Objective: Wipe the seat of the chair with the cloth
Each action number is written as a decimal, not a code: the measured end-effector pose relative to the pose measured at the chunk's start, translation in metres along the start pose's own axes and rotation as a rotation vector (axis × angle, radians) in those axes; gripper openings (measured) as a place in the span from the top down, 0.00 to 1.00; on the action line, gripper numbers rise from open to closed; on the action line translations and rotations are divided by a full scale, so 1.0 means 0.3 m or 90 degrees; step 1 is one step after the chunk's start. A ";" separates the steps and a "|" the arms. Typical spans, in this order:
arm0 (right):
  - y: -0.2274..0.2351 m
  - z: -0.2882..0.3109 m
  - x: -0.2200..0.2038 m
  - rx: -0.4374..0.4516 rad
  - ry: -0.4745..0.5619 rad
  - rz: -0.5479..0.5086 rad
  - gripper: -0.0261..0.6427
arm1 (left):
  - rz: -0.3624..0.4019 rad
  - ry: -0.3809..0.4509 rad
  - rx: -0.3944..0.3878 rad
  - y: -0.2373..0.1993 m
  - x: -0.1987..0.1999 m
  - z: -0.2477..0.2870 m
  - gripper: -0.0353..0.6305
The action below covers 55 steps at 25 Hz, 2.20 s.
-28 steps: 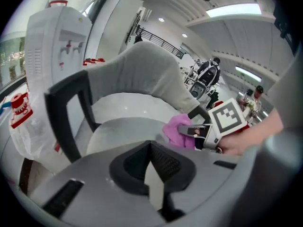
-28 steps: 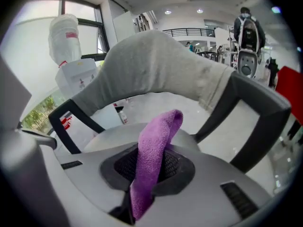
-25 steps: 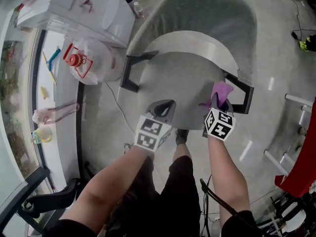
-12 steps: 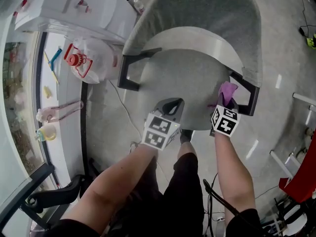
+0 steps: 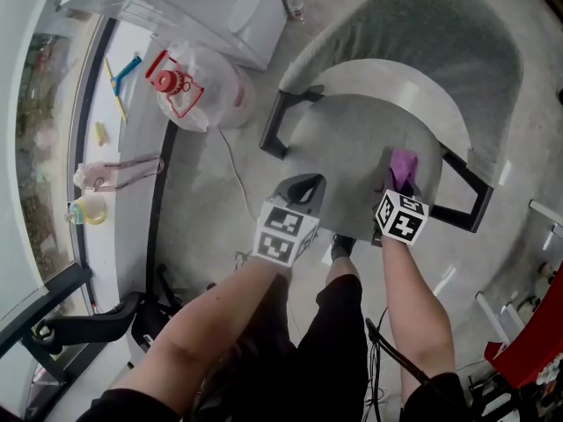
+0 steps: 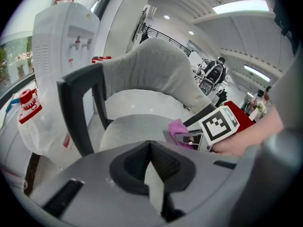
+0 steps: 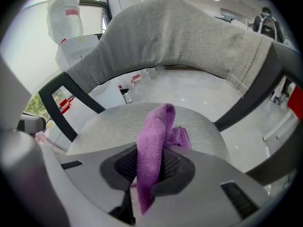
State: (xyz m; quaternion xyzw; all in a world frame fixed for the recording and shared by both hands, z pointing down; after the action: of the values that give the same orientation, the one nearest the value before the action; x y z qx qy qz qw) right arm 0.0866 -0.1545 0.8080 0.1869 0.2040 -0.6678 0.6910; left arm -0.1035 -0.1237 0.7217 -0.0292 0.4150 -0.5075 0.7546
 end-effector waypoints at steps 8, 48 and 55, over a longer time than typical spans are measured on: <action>-0.320 0.003 0.039 0.089 -0.001 -0.018 0.86 | -0.027 0.022 0.029 -0.118 -0.023 -0.123 0.94; 0.367 -0.040 0.185 -0.097 0.055 0.080 0.86 | 0.020 0.041 -0.059 0.253 0.188 0.199 0.94; 0.264 0.057 0.135 -0.054 0.021 0.059 0.86 | -0.022 0.015 -0.042 0.140 0.096 0.179 0.94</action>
State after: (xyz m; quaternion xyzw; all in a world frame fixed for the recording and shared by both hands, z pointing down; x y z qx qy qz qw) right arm 0.1674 -0.1949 0.7997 0.1776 0.2348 -0.6225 0.7252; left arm -0.0330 -0.1462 0.7200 -0.0552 0.4396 -0.5070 0.7394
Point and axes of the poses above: the fingertips, and each gripper's own axes: z forward along the fingers, y to its right, x out of its top, the point moved 2 cm from there along -z, backward along the fingers, and after that the axes turned 11 degrees about -x, right-handed, at the moved point
